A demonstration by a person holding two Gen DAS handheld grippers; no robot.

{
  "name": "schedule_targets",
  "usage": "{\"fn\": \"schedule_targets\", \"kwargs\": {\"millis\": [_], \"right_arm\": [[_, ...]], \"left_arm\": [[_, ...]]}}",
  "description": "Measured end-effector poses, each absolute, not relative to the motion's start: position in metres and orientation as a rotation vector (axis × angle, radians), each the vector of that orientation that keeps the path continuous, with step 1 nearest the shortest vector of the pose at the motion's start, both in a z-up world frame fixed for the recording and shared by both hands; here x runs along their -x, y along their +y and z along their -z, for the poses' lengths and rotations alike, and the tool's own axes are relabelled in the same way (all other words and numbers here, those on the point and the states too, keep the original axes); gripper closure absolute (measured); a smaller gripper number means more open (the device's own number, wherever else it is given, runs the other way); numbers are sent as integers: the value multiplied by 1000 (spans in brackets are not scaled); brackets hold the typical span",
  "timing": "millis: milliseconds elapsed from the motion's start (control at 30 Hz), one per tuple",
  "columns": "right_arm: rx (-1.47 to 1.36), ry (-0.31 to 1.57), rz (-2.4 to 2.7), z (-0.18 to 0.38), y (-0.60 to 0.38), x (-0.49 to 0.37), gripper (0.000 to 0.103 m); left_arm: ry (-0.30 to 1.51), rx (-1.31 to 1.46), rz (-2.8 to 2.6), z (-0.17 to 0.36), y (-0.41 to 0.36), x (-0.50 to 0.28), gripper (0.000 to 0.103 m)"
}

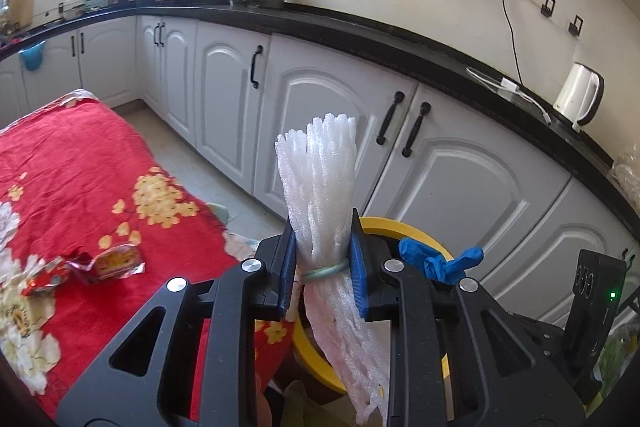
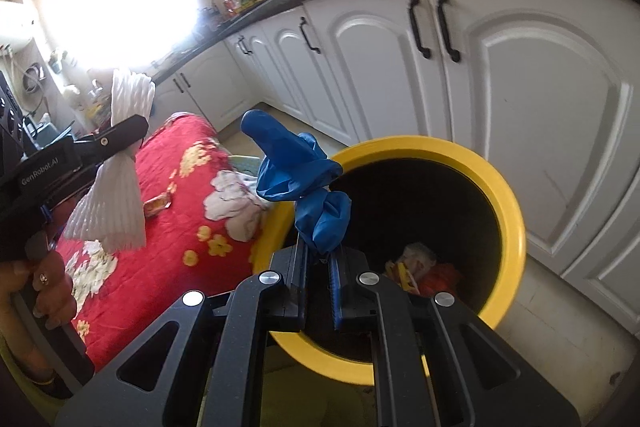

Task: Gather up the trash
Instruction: 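Carry the blue glove and white bundle over the yellow-rimmed bin, then open both tools to drop the glove and bundle into the bin, then move both open tools back over the remaining wrappers on the table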

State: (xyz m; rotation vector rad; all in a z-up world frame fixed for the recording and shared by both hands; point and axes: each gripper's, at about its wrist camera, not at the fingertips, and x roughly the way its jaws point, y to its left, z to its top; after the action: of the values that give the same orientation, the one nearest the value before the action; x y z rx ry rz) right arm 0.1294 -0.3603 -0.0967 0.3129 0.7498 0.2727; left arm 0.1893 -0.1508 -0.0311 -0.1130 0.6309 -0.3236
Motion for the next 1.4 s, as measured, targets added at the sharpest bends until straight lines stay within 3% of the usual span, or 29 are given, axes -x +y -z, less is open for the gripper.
{"fn": "schedule_targets", "kwargs": {"millis": [467,567,633,767,900,1000,1400], "right_arm": [[-369,803,-202,124,-391,-131,91],[-373,802,-189,126,-394,-131,77],[-376,789,-169,125,-396,-129,61],[-379,779,-155,123,-399,-128,56],[-369,766,-162,119,-395,-127,53],[-355,753,-182,113,-387,-126,51],[-278,714,-284,85,-342,-127,44]], "left_arm": [[711,86,379,61,-188,-212,84],[726,88,383,67,-190,-213,50],[728,79,375,69,-189,-212,47],[734,93,355,71,-178,-212,28],[732,84,326,72,-165,-208,17],[724,89,308,70,-154,-205,12],[654,106,198,51,-87,-185,11]]}}
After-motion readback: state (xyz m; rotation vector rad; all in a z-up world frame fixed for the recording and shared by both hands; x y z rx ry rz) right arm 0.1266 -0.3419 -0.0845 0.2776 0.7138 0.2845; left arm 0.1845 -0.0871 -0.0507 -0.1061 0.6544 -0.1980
